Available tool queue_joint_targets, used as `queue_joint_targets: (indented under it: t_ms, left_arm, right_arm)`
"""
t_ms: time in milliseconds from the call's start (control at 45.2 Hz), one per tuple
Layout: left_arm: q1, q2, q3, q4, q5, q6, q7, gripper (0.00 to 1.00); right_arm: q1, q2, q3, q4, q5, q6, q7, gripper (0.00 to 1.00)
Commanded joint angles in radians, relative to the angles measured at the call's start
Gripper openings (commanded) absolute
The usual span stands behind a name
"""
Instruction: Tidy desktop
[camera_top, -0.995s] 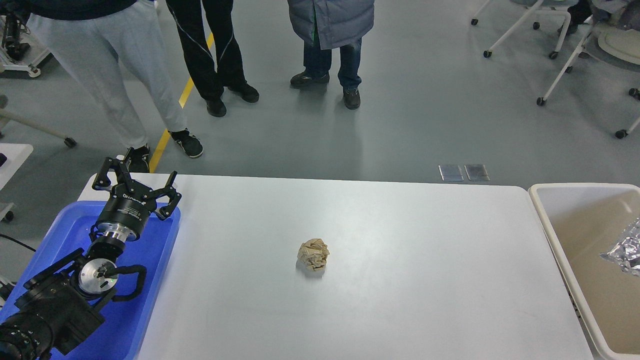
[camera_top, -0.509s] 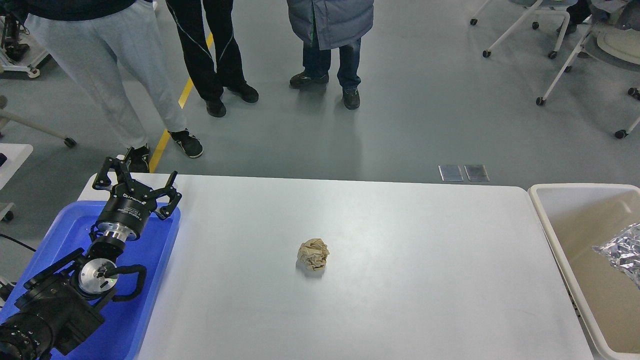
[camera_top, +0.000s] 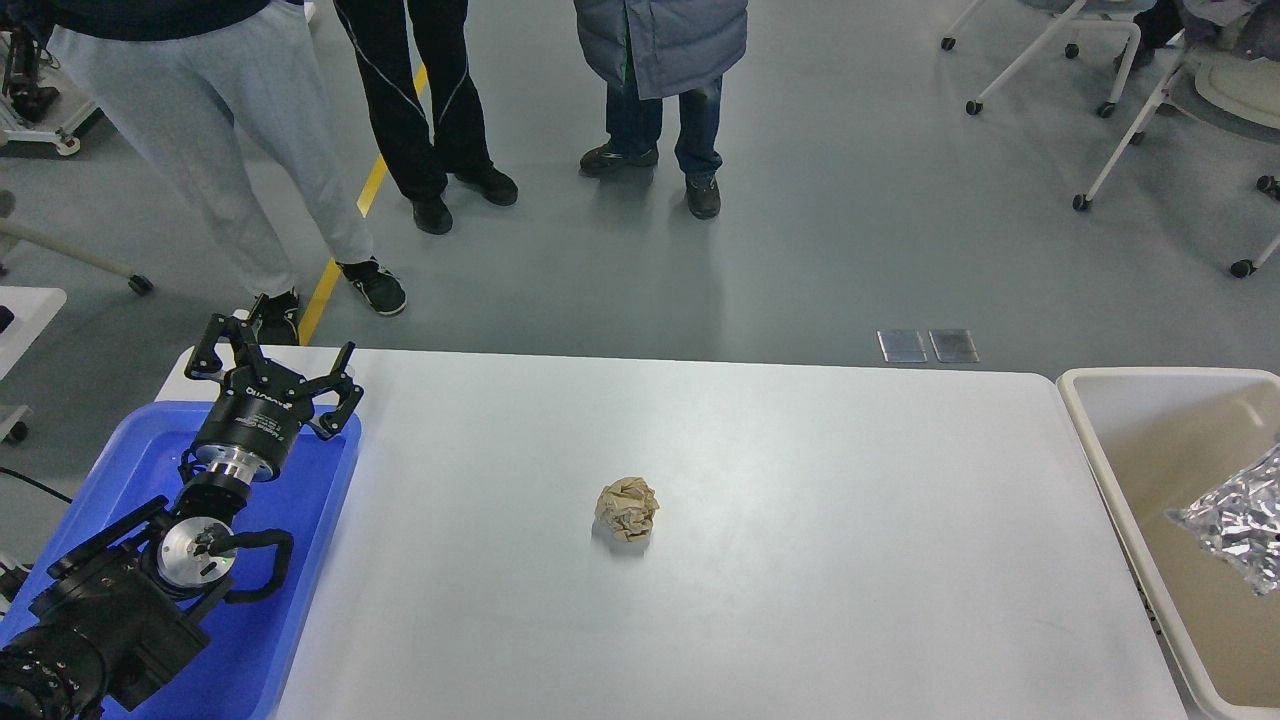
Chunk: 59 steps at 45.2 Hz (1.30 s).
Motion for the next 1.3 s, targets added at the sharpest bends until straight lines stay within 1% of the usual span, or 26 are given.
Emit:
queue_joint_targets:
  t_ms: [0, 88, 155, 177, 221, 243, 420, 641, 730, 951, 1172, 1283]
  left_arm:
    - [0.0, 0.0, 0.0, 0.0, 0.0, 0.001, 0.0, 1.0]
    - [0.0, 0.0, 0.0, 0.0, 0.0, 0.0, 0.0, 1.0]
    - [0.0, 0.0, 0.0, 0.0, 0.0, 0.0, 0.0, 1.0]
    - [0.0, 0.0, 0.0, 0.0, 0.0, 0.0, 0.0, 1.0]
    - [0.0, 0.0, 0.0, 0.0, 0.0, 0.0, 0.0, 1.0]
    - [0.0, 0.0, 0.0, 0.0, 0.0, 0.0, 0.0, 1.0]
    - [0.0, 0.0, 0.0, 0.0, 0.0, 0.0, 0.0, 1.0]
    - [0.0, 0.0, 0.0, 0.0, 0.0, 0.0, 0.0, 1.0]
    - [0.0, 0.0, 0.0, 0.0, 0.0, 0.0, 0.0, 1.0]
    - [0.0, 0.0, 0.0, 0.0, 0.0, 0.0, 0.0, 1.0]
    - [0.0, 0.0, 0.0, 0.0, 0.0, 0.0, 0.0, 1.0]
    - [0.0, 0.0, 0.0, 0.0, 0.0, 0.0, 0.0, 1.0]
  right_arm:
    - [-0.002, -0.002, 0.002, -0.002, 0.003, -0.004, -0.008, 0.8]
    - [-0.002, -0.004, 0.002, -0.002, 0.003, -0.004, -0.008, 0.88]
    - [-0.002, -0.005, 0.003, -0.002, 0.003, -0.003, -0.008, 0.89]
    - [-0.002, -0.005, 0.005, -0.002, 0.003, -0.003, -0.008, 0.91]
    - [-0.002, -0.005, 0.009, -0.002, 0.003, -0.001, -0.008, 0.97]
    - [-0.002, -0.005, 0.011, -0.002, 0.003, 0.0, -0.008, 0.98]
    - [0.012, -0.008, 0.012, -0.011, 0.003, -0.004, -0.006, 0.99]
    - [0.052, 0.018, 0.012, -0.086, 0.003, -0.006, -0.008, 0.99]
    - [0.064, 0.05, 0.017, -0.089, 0.003, 0.0, -0.006, 0.99]
    - [0.101, 0.075, 0.015, -0.088, 0.003, 0.003, -0.006, 0.99]
    - [0.081, 0.081, 0.017, -0.088, 0.003, 0.011, -0.006, 0.99]
    - [0.102, 0.072, 0.018, -0.089, 0.003, 0.011, -0.006, 0.99]
